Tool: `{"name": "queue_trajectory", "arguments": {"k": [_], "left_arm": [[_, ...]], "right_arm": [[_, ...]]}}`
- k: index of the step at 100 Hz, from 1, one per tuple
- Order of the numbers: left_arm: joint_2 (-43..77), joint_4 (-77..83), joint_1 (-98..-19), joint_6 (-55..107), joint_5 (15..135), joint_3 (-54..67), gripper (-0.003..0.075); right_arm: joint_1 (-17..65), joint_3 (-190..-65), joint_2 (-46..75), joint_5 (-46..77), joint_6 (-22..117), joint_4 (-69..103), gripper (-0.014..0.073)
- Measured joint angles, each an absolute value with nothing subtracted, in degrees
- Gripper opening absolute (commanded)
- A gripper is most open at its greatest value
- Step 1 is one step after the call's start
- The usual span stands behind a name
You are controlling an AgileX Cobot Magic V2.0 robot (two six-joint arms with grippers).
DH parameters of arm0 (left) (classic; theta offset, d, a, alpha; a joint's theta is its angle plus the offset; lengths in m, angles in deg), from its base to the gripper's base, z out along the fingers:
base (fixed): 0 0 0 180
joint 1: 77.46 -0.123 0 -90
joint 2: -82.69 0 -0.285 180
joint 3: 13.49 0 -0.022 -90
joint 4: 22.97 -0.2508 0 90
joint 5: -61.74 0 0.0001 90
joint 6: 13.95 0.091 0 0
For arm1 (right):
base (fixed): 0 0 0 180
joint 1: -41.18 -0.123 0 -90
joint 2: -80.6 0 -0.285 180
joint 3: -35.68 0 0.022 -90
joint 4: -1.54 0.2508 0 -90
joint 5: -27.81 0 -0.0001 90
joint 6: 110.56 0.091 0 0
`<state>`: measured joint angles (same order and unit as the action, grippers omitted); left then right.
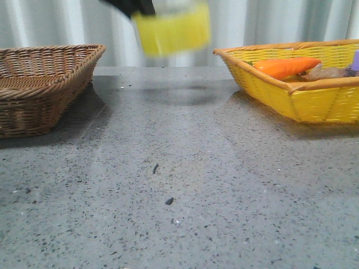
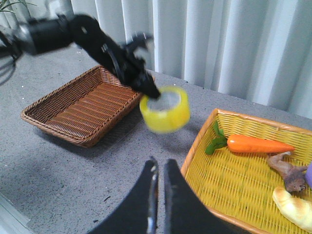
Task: Transfer tape with both arms
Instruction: 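Lift the tape roll with the left gripper and drop it into the brown basket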
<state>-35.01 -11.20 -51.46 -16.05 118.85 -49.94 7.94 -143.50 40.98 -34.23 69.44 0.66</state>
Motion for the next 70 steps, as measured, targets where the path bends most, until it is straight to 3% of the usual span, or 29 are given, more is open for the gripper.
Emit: {"name": "queue_trajectory", "arguments": {"k": [34,70], "left_arm": [[-27.7,-19.89,-64.0,-16.0,128.06,-54.14,-0.002],[-27.7,-24.15,-69.35,-16.0,131.14,-40.4,-0.0014]], "right_arm": [[7.94,-141.33,40.98,-32.78,69.44,0.66,-0.0062],[7.94,-134.55,40.98,-26.36,69.44,0.88,-0.0062]]}}
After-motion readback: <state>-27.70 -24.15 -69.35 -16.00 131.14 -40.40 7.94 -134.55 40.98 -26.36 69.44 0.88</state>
